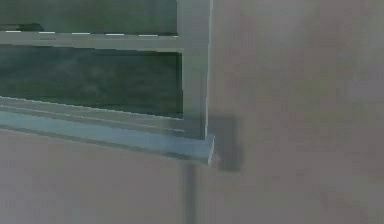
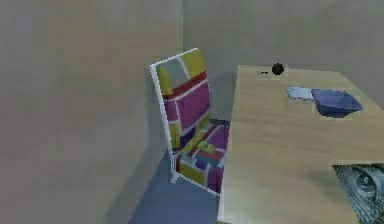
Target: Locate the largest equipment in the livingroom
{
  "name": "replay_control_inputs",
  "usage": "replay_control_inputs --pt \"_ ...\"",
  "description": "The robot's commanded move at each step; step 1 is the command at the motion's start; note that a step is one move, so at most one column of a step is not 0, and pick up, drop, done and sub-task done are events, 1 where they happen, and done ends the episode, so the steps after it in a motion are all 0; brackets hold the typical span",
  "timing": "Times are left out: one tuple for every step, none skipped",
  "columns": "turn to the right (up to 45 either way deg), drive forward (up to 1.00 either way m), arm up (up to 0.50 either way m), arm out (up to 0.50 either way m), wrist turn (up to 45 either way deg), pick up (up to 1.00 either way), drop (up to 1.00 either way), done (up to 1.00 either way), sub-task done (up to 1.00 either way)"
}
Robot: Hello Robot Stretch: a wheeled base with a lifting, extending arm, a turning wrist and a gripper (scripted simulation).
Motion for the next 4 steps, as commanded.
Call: replay_control_inputs --pt "-45.0 0.0 0.0 0.0 0.0 0.0 0.0 0.0 0.0" --pt "-45.0 0.0 0.0 0.0 0.0 0.0 0.0 0.0 0.0" --pt "-24.0 0.0 0.0 0.0 0.0 0.0 0.0 0.0 0.0" --pt "0.0 0.2 0.0 0.0 0.0 0.0 0.0 0.0 0.0"
